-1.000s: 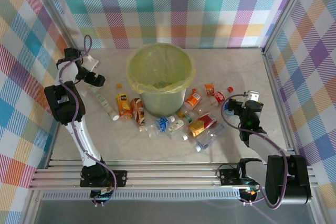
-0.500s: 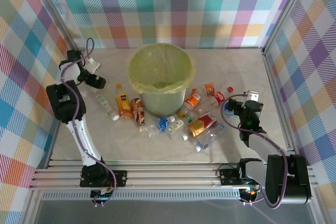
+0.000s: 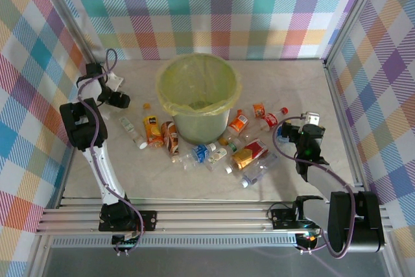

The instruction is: Put the plastic bottles in the bin

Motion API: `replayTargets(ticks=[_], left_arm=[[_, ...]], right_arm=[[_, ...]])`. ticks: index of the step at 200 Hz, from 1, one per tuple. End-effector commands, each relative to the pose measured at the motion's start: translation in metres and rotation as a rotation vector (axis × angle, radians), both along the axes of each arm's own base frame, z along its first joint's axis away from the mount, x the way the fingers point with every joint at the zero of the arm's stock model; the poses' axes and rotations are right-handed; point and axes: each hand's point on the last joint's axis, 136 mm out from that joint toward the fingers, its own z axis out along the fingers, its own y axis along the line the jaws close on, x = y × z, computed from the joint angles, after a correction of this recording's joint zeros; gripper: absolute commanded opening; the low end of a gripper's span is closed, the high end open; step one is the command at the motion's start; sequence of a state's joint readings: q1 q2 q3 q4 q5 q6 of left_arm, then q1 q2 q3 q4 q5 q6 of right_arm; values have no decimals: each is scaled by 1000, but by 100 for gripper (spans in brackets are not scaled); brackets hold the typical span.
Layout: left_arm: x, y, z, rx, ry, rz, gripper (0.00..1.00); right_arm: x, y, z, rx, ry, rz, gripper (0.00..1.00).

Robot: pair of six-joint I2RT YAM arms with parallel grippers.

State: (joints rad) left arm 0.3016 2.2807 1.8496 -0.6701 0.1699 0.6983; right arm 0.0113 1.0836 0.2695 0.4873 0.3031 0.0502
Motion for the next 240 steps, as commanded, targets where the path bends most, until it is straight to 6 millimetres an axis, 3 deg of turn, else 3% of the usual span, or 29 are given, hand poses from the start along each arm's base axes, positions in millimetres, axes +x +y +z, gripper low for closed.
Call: replayTargets(ticks=[1,36,38,43,73,97,142,183,210,240], left_arm=[[9,2,11,8,-44,51,63],[24,10,47,18,-142,126,61],[27,0,50,17,-148,113,61],[31,-3,58,19,-168,118,61],[43,-7,121,10,-317,198,61],[49,-23,179,-44,-437,257,62],[42,-85,269,-174,-611,237,62],[14,-139,347,-344,-717,205,62],[-11,-187,381,-441,-752,123,62],[-40,-248,401,-507,-753,13,62]], right_arm=[[5,-2,19,-7,-51,-2,100],[4,-2,18,-4,-49,-4,100],[4,-2,18,-5,-49,-5,100],[4,-2,18,-3,-50,-6,100],[4,-3,17,-4,-47,-10,100],[3,-4,17,-1,-48,-17,100],[3,-4,22,9,-61,-22,100],[1,-3,29,23,-69,-24,100],[-2,-5,33,38,-66,-38,100],[-9,-13,33,58,-28,-99,100]])
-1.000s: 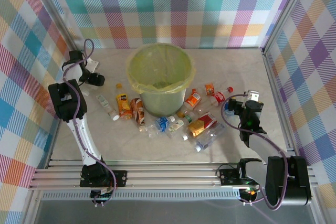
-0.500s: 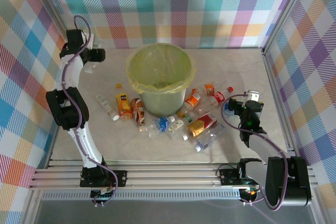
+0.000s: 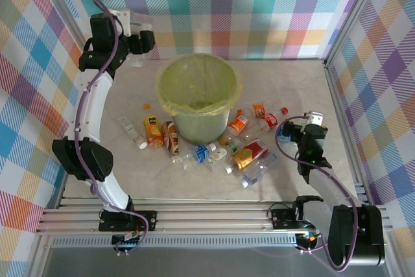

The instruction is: Put the plastic bottles in the bin

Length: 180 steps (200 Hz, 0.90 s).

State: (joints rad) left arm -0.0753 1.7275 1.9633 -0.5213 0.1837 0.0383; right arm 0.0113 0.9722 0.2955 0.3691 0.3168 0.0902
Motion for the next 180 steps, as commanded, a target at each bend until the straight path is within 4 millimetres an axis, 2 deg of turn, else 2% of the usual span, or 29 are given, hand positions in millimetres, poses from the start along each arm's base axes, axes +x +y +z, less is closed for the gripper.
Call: replayTargets(ticks=[1,29,68,91,135,180], left_arm=[[-33,-51,40,-70,-62,-110,61],[-55,-105,43,-68,-56,-232,61],[-81,-171,23,-17,-10,-372,60],[-94,-199,10,42,-14,-420,60],[-97,-218,-31,94,53,-450,60],[-89,-210,-78,184,122,-405,59]], right_arm=[[-2,-11,14,29,1,-74,100],[-13,-18,14,51,61,-138,100],[-31,-26,18,102,148,-225,100],[-39,-27,23,134,184,-254,100],[-49,-25,27,187,280,-296,100],[-54,-22,25,215,372,-310,100]])
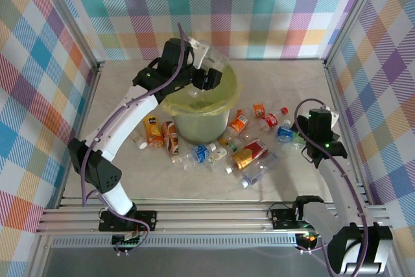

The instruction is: Put the plastic bottles in the bin

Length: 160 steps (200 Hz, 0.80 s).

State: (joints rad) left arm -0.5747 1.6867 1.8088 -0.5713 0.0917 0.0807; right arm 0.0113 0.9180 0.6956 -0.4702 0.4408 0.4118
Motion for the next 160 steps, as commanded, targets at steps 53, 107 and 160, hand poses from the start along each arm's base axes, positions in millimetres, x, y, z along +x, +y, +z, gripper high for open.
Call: replayTargets(ticks=[53,107,160], left_arm=[[22,5,-69,175,51,29,59],[29,5,-110,276,119,18,62],[34,9,-138,341,166,28,73]], right_arm=[[-11,2,-14,61,149,-40,100],[-7,-3,-33,87,224,-55,100],[-4,-14,-52,173,249,-78,94]])
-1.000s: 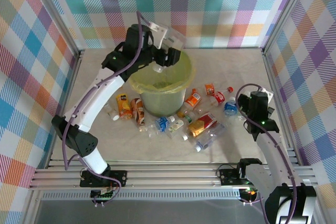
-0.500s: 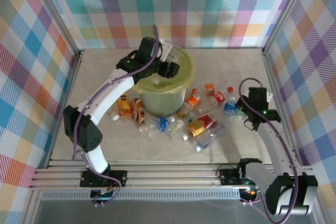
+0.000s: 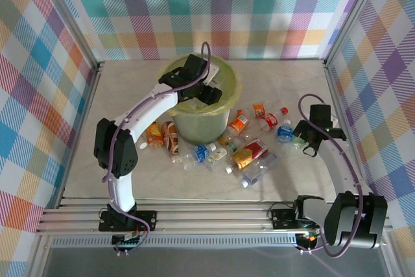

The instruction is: Put the plastic bottles in the bin

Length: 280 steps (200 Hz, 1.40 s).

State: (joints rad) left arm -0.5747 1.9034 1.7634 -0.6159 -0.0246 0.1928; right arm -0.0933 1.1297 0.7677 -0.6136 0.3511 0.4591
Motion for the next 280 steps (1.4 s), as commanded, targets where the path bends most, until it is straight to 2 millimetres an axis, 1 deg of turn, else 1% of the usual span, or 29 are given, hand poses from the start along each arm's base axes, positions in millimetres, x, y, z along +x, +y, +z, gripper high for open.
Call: replayTargets(ticks=[1,18,40,74,102,124,178,209,248,280], left_arm=[[3,5,-3,43,-1,6,73],[5,6,-8,55,6,13,80],[7,6,-8,59,3,20,86],[9,6,-7,56,0,31,88],[11,8,-5,60,-8,48,95],[11,9,2,46,-17,58,100],[10,13,34,-3,-63,100,100],[5,18,53,-34,-90,127,100],[-8,25,89,-117,-145,151,100],[-23,30,120,-192,-184,152,100]], right_arm=[[7,0,-2,65,-18,-2,94],[11,1,-8,96,-19,10,92],[20,4,-11,117,-26,37,91],[34,6,-19,134,-25,64,91],[47,9,-27,154,-15,85,91],[55,9,-33,160,-1,96,91],[67,8,-46,167,31,112,89],[69,9,-54,172,43,114,85],[70,9,-66,180,73,113,78],[71,8,-72,181,80,110,71]])
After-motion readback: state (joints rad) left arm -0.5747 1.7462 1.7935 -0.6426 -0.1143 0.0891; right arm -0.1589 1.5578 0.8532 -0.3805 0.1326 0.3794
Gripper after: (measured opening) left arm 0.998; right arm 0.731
